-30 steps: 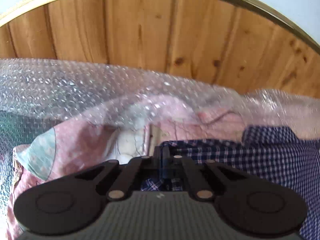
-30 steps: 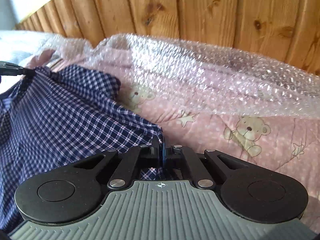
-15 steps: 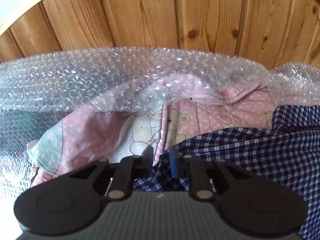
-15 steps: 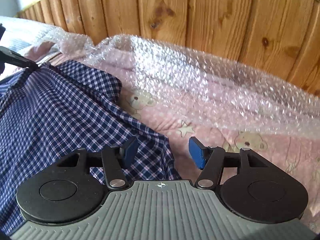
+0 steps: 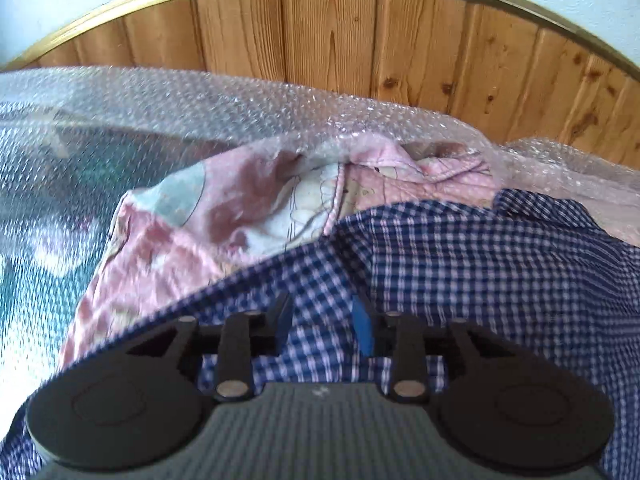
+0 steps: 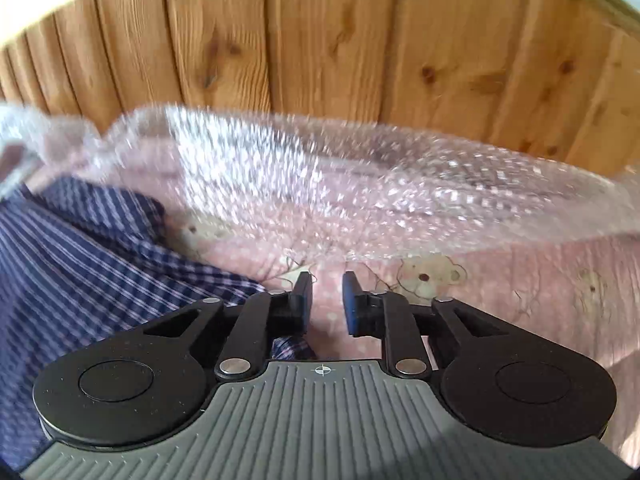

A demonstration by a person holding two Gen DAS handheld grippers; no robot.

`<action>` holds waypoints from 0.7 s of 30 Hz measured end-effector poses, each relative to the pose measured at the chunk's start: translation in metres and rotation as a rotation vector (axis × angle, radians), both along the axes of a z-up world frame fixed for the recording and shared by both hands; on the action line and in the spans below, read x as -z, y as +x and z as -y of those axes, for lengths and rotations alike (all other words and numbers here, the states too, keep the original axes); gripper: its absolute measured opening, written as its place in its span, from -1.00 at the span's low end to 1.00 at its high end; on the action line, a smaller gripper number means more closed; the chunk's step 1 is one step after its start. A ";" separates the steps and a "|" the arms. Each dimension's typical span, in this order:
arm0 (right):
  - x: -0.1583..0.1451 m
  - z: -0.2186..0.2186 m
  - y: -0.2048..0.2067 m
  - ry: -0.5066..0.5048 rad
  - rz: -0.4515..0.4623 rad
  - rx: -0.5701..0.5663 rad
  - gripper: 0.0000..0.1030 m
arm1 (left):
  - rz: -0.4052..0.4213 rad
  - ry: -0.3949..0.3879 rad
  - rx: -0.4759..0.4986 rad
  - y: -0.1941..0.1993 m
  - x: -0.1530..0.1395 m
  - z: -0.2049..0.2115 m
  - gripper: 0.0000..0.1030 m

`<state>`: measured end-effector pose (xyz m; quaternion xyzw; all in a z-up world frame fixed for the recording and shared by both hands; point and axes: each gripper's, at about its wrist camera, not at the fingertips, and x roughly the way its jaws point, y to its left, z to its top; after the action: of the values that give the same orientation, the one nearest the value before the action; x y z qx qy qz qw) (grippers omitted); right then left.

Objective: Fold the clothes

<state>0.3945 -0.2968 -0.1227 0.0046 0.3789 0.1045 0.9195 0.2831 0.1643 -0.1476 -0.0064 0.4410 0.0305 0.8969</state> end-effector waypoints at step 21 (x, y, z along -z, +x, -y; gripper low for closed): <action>0.055 -0.034 -0.424 0.316 -0.214 -0.136 -0.77 | -0.125 -0.178 0.033 -0.312 -0.010 -0.041 -0.02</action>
<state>-0.0290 -0.2626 -0.1776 0.1343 0.4526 0.2232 0.8528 -0.0286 0.2050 -0.1379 -0.0768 0.4971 -0.0233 0.8640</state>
